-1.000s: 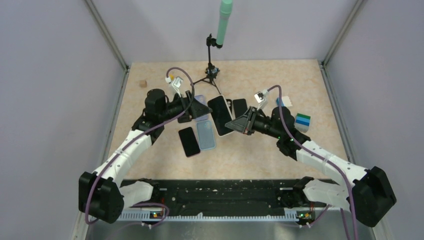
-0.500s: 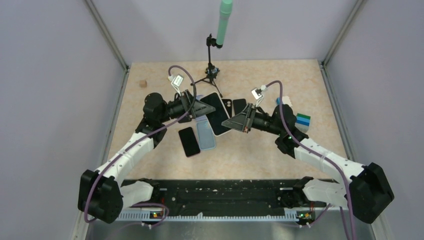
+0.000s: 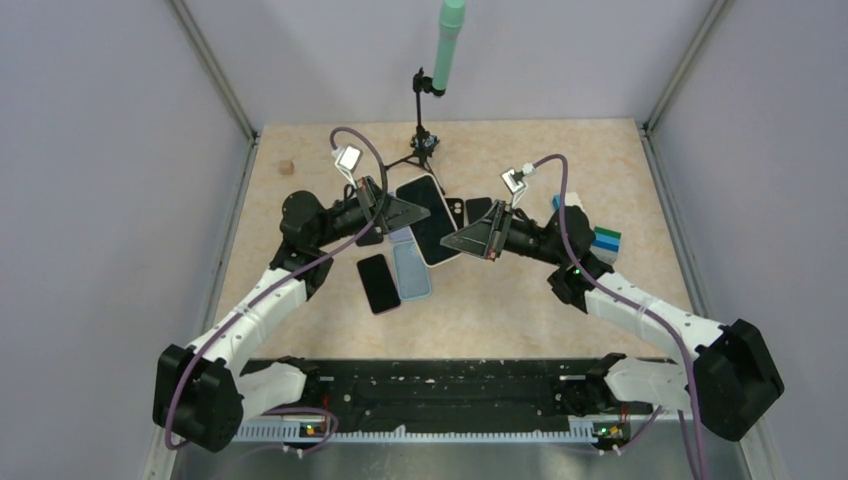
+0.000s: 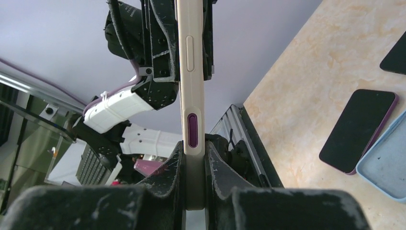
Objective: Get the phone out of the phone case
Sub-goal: Remove the phone case from the phone.
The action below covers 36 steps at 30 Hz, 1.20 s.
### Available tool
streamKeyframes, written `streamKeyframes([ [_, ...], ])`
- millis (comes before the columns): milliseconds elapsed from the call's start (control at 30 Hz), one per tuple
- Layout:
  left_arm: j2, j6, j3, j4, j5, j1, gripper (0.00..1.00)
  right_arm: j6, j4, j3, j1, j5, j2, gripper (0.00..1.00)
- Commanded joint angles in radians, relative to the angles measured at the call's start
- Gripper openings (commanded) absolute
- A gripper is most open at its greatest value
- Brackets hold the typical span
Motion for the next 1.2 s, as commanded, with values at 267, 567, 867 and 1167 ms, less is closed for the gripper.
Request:
streamKeyframes([
  [267,-0.02,0.047,0.01,0.051,-0.023,-0.005,0.0,-0.104,-0.045,0.042,-0.004,-0.023,0.003,0.71],
  [567,-0.027,0.053,0.02,0.02,-0.068,-0.004,0.0,-0.17,-0.077,-0.018,-0.003,-0.028,-0.018,0.79],
  [867,-0.137,0.133,-0.005,-0.063,-0.192,-0.005,0.0,-0.194,-0.008,-0.055,0.01,-0.031,-0.058,0.67],
  [1167,-0.168,0.103,-0.011,-0.066,-0.22,-0.004,0.0,-0.317,-0.028,-0.022,0.152,0.153,-0.056,0.62],
])
